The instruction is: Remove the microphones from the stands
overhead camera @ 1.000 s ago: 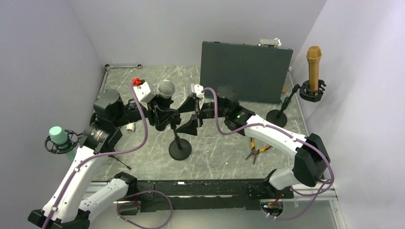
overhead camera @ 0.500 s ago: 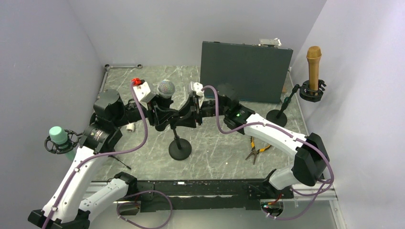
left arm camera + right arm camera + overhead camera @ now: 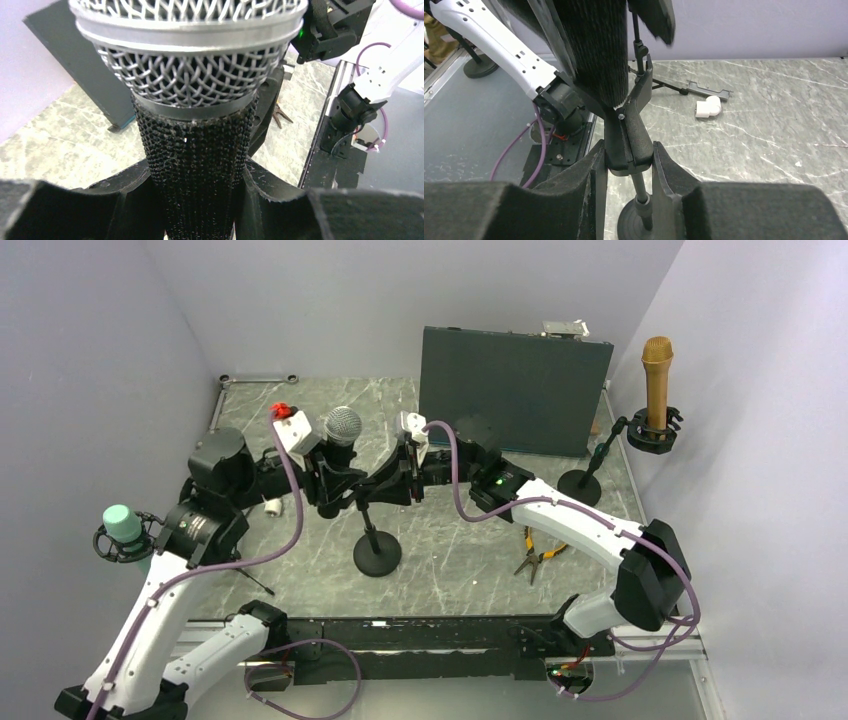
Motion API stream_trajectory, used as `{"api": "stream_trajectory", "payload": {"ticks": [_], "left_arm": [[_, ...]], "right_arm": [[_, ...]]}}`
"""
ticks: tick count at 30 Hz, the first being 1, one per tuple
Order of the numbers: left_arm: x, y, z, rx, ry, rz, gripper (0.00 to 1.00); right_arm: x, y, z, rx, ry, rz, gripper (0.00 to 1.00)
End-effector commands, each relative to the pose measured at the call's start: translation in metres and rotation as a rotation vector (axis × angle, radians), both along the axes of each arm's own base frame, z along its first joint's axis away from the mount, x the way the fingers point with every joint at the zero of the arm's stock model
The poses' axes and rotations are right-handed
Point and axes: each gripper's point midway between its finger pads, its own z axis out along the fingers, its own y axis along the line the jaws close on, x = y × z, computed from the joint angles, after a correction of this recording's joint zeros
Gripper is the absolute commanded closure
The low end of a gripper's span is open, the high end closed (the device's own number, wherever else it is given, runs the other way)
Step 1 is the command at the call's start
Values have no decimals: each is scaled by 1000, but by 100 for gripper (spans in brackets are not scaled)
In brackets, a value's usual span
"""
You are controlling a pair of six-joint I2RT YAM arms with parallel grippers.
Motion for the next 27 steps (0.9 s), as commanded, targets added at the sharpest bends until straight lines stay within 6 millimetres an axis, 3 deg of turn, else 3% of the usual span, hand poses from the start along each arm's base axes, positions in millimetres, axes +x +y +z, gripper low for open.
{"api": "stream_trajectory", "payload": {"ticks": [1,6,15,23,27], "left_arm": [[-18,20,52,-32,-150,69,100],[-29,43,57,-37,-156,183,100],[-43,89,32,-100,-58,438,100],[-36,94,-1,-115,65,504,100],[-28,87,-22,-118,152,508,100]], "right_arm": [[0,-2,12,34,-50,-18,100],[6,-4,16,55,-48,-71,100],[29,-20,26,112,-69,-282,100],[79,-40,41,116,-148,-563,100],[115,-57,47,114,-157,-678,100]]}}
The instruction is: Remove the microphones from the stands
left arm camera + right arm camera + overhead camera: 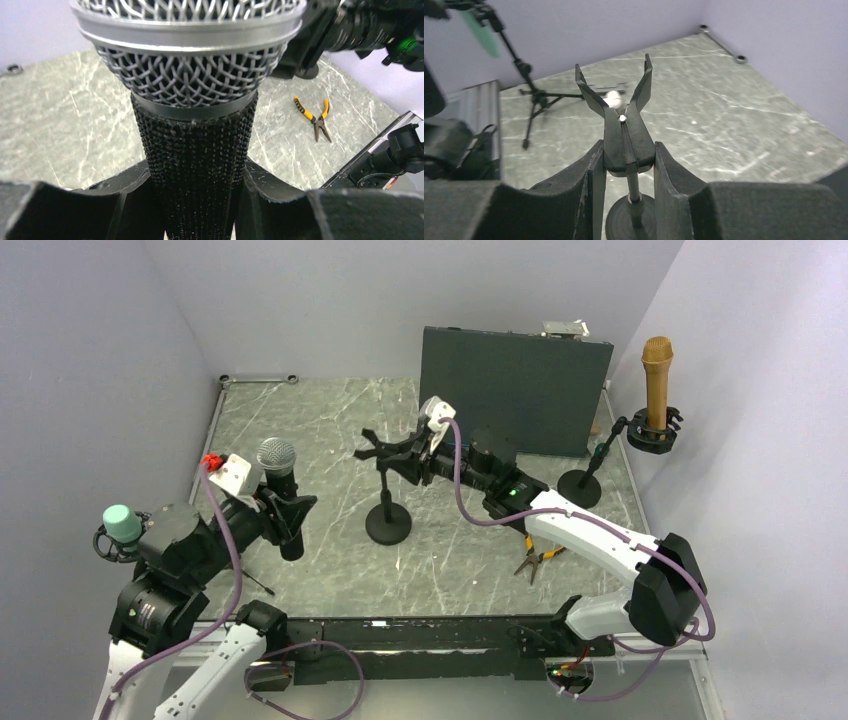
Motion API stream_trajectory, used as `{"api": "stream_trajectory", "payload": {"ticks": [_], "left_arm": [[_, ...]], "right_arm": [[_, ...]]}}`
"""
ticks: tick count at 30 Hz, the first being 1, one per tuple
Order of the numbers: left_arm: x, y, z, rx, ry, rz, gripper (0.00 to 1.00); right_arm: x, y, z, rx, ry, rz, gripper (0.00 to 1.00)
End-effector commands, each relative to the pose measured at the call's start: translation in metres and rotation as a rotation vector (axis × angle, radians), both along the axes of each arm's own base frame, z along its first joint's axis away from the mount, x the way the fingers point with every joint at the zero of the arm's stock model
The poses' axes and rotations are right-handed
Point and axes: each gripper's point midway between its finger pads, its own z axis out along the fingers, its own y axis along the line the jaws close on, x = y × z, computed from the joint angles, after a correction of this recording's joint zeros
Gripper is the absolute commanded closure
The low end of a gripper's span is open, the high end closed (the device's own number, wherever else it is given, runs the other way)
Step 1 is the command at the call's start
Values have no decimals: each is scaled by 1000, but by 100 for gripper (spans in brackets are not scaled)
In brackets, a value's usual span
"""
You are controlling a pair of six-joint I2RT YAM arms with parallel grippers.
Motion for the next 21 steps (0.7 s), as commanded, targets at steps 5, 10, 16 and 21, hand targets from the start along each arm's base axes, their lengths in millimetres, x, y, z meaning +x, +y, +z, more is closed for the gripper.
{"api": "stream_trajectory", "payload": {"ticks": [5,10,16,21], "left_arm": [[22,-11,-37,-90,194,52,100],[33,-21,-72,-109,341,69,100],[48,-33,-128,-124,549,110,100],[64,-38,-180,-102,718,196,100]], "right_arm": [[88,-53,46,76,-128,-304,100],[116,-79,38,80,-147,-356,100],[137,-88,20,24,-149,-406,100],[136,-88,17,18,-139,-396,91]]}}
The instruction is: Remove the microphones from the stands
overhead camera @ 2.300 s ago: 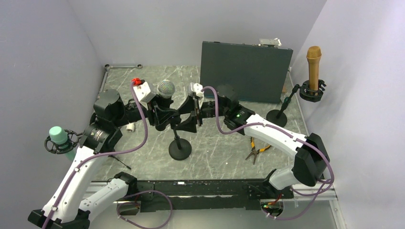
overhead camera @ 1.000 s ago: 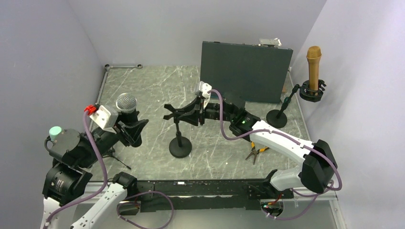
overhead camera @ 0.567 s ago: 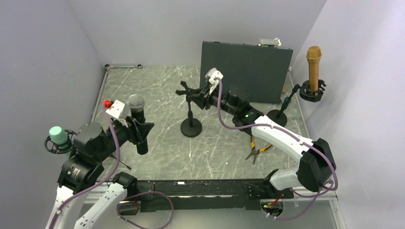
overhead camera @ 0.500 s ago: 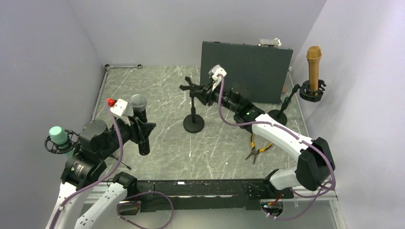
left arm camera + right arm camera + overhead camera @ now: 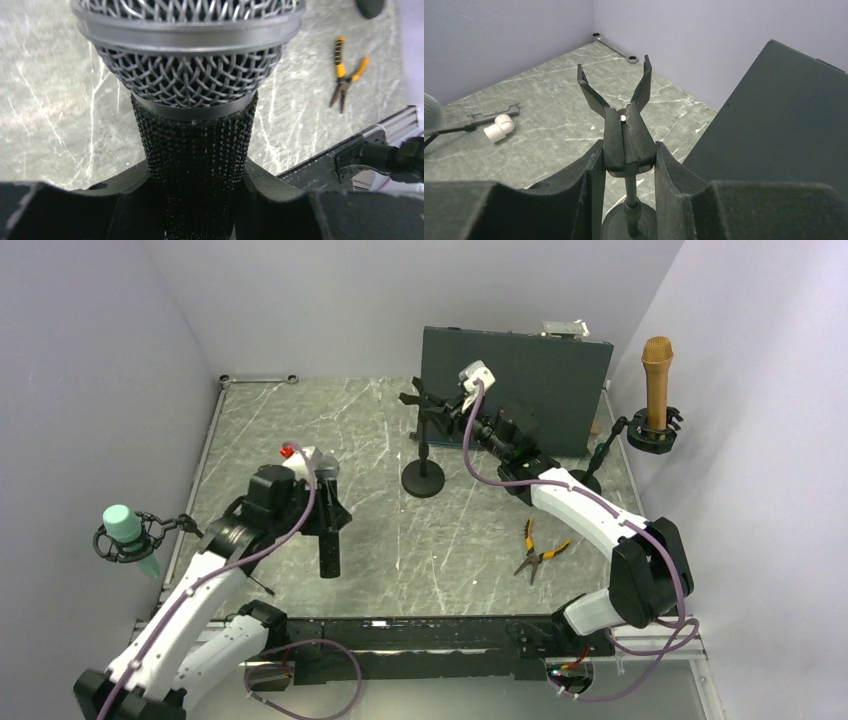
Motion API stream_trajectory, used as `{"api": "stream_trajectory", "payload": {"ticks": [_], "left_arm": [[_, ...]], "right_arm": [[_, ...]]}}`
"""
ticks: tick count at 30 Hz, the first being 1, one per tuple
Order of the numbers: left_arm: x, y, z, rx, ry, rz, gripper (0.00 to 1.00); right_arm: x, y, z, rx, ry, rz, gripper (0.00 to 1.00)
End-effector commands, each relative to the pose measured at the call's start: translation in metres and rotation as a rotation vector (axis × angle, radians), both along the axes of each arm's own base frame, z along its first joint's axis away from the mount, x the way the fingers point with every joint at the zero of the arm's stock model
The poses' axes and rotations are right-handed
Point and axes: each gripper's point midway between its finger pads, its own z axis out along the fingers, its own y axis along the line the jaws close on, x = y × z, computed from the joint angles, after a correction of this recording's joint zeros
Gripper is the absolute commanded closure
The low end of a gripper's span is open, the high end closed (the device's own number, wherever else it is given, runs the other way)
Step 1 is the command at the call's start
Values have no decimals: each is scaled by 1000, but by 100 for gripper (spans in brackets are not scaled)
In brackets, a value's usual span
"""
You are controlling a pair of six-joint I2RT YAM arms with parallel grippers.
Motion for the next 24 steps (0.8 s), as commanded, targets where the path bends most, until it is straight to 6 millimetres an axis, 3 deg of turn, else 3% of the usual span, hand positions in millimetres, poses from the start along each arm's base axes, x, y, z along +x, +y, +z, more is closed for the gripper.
{"api": "stream_trajectory", "payload": {"ticks": [1,4,7,14,18,24], "left_arm": [[23,-8,-24,-16,73,102,100],[32,-13,-49,62,108,138,100],[33,-25,-73,124,148,146,100],[11,-47,-142,204,291,128,100],[2,-48,-170,244,361,118,93],[-5,-49,-185,269,404,111,63]], "right_arm": [[9,-4,16,-7,-71,-24,80],[5,-5,13,-13,-64,-16,53],[3,-7,12,-13,-55,-21,37],[-2,-14,26,0,-42,-44,2],[-8,-23,39,15,-29,-80,0],[-32,-40,65,45,-19,-97,0]]}}
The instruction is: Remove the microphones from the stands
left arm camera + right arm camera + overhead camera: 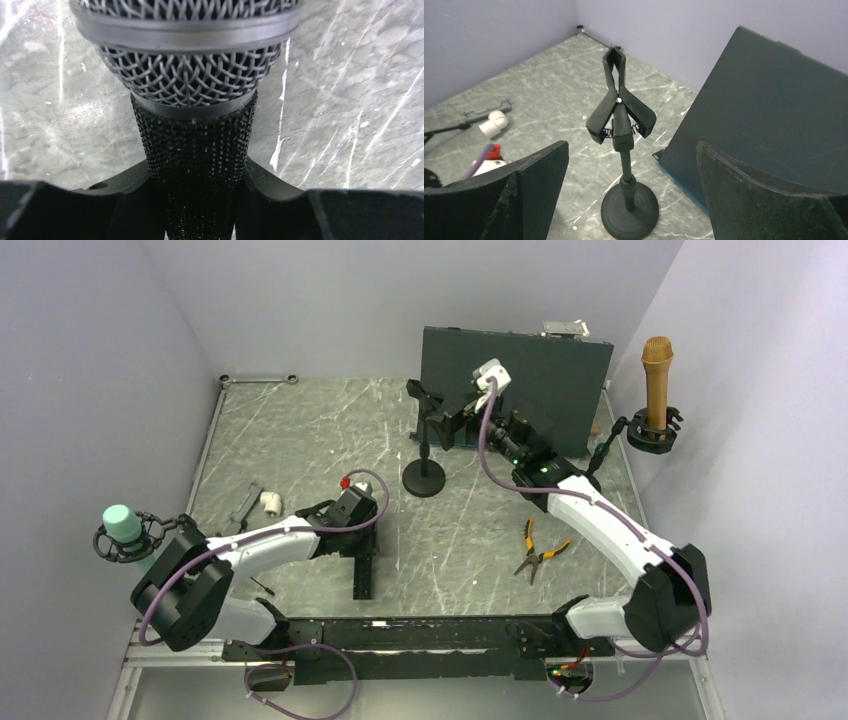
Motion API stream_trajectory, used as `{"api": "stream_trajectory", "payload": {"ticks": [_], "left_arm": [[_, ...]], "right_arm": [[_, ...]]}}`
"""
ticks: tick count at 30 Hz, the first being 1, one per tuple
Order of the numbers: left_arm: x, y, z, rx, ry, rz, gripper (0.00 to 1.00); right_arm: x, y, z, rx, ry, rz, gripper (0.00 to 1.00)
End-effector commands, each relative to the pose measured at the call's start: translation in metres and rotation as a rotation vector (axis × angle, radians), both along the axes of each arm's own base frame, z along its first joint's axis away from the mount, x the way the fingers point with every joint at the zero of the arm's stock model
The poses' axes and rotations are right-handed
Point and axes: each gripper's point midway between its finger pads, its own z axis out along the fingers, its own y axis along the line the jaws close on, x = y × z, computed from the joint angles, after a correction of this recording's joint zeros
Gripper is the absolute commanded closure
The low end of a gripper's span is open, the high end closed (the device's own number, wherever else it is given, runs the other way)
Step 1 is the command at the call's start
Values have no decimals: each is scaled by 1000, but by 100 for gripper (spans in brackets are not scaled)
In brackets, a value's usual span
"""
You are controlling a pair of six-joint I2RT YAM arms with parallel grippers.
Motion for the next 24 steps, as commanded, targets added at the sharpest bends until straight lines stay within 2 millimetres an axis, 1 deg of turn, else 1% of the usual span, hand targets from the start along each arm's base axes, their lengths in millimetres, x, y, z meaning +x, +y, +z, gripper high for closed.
{"api": "stream_trajectory", "payload": {"ticks": [1,3,4,6,7,11,17,21,24], "left_arm": [[-3,-2,-11,-1,27,25,56],[-6,0,-14,13,42,29,45],[-7,2,-15,26,46,34,41],[-10,4,-17,50,46,29,29],[-11,6,-18,66,48,28,24],[-14,7,-21,104,56,17,23],[-14,10,-18,144,44,15,22],[-10,10,-7,147,17,3,18],[-5,5,8,129,-13,-15,11]], "right_arm": [[-25,-17,59,90,-67,-20,0],[-36,-23,66,106,-77,-17,0],[-41,-25,67,112,-79,-17,0],[-51,-31,71,121,-87,-21,0],[-53,-34,69,122,-87,-25,0],[-62,-40,61,122,-82,-34,0],[-66,-45,51,103,-60,-45,0],[-70,-47,46,96,-41,-46,0],[-72,-49,44,98,-28,-52,0]]}}
